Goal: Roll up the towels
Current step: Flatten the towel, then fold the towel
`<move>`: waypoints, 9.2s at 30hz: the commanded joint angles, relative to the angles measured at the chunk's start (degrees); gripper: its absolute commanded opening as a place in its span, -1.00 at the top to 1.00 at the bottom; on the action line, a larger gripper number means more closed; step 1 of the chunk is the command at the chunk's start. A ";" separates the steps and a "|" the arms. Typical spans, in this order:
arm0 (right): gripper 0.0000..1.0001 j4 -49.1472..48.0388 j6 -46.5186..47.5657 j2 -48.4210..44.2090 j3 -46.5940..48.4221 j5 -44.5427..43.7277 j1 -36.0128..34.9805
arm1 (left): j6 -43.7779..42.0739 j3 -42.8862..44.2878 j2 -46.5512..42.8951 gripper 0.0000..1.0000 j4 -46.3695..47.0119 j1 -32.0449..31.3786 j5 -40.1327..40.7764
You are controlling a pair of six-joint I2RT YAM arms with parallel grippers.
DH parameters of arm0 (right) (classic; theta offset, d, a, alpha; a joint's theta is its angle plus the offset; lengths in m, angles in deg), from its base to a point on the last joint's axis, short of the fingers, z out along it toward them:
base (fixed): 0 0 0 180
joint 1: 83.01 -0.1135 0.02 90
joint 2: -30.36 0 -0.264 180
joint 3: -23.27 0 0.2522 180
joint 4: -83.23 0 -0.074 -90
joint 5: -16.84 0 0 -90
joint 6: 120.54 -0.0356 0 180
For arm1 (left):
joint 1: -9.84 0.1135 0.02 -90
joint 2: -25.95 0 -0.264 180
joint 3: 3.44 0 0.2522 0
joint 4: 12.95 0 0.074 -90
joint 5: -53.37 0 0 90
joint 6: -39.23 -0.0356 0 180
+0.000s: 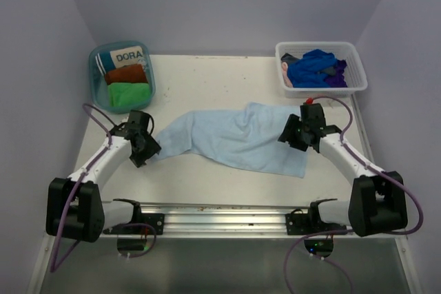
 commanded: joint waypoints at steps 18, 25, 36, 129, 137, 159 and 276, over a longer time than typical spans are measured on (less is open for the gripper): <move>-0.13 12.13 -3.86 -14.54 -6.84 -2.22 -0.28 | 1.15 -4.21 5.75 -0.20 14.48 0.52 -0.13; -0.14 13.36 -5.87 -15.15 -7.19 -2.22 -0.28 | -0.34 -3.24 9.25 -0.01 16.50 0.52 0.84; -0.08 25.75 -24.24 -21.12 -13.60 -12.84 -0.19 | -1.84 -0.61 9.18 1.00 15.63 0.52 1.63; 1.00 38.15 2.29 -41.78 46.77 -32.89 2.36 | -22.05 44.83 -33.72 1.00 -4.23 2.19 8.83; 1.00 41.75 3.79 -43.89 53.62 -36.49 2.27 | -23.81 49.04 -37.24 1.00 -4.67 2.19 10.86; 1.00 19.37 -0.96 -32.06 11.83 -31.14 2.36 | -18.99 16.19 -20.06 1.00 4.90 1.57 11.12; 0.30 18.90 -7.11 -16.73 -4.91 -19.97 4.82 | -4.21 2.90 -6.21 -0.01 -13.55 15.28 -0.57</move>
